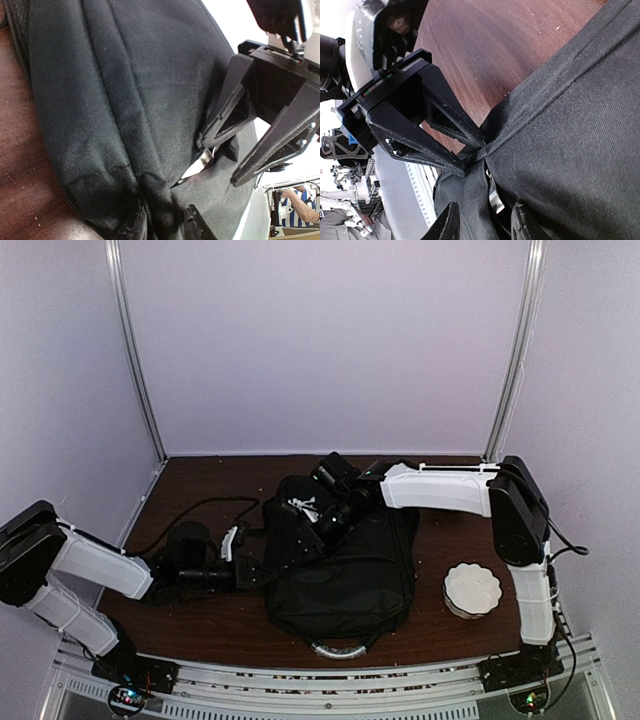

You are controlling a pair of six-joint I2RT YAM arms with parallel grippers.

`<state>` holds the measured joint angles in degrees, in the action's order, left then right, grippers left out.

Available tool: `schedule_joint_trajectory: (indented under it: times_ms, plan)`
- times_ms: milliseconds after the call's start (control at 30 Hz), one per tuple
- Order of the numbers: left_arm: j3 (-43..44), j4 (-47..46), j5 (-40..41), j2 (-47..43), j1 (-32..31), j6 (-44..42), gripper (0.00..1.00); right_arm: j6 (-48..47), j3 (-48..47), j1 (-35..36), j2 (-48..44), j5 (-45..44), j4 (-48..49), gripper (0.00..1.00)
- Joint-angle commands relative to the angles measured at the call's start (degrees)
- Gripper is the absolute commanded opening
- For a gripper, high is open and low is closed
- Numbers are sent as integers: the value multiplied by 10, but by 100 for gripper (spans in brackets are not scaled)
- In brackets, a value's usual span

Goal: Pack the student bag
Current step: Adjust the lower front pocket of the student bag.

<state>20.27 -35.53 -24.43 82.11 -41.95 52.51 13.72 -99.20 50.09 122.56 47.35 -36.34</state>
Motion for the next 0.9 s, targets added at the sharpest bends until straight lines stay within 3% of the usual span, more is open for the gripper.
schedule_joint_trajectory:
  times_ms: [0,533,733,867]
  plan:
    - [1,-44,-13,8,-5,6,28,24,-18,4,23,14,14,36]
    - [-4,-58,-7,15,-7,9,27,45,-22,8,37,37,32,20]
    - [-6,-61,-5,14,-7,11,28,46,-22,8,36,32,31,6]
    - [-16,-51,11,-8,-6,10,34,48,-19,4,28,26,34,0]
